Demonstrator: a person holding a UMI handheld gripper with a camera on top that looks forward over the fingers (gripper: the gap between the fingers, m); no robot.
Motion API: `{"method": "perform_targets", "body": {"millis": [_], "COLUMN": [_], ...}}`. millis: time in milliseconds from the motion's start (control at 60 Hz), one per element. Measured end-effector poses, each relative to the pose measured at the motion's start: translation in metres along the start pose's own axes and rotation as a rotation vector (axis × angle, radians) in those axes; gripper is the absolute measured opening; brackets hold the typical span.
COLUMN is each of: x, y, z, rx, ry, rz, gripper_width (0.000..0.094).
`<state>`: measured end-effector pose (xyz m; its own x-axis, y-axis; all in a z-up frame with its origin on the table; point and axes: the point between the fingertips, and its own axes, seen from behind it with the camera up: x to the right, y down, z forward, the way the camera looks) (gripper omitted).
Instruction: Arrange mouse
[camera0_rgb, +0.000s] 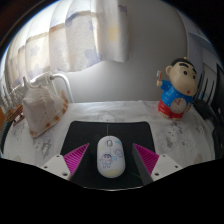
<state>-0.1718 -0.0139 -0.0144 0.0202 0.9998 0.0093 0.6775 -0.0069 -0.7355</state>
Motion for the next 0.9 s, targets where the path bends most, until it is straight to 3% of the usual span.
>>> {"method": "perform_targets", "body": {"millis": [33,233,517,900], "x": [-0.001,-0.001,0.002,-0.003], "y": [-0.001,-0.010,0.045,0.070], "z": [-0.009,-0.118,-0.269,-0.309], "rx": [-0.008,0.002,-0.060,-0.045], "ry": [-0.009,-0.039,-0.001,0.038], "rz": [0.000,-0.034,-0.023,-0.049], "gripper_width": [0.0823,0.0846,0.0844,0.0846]}}
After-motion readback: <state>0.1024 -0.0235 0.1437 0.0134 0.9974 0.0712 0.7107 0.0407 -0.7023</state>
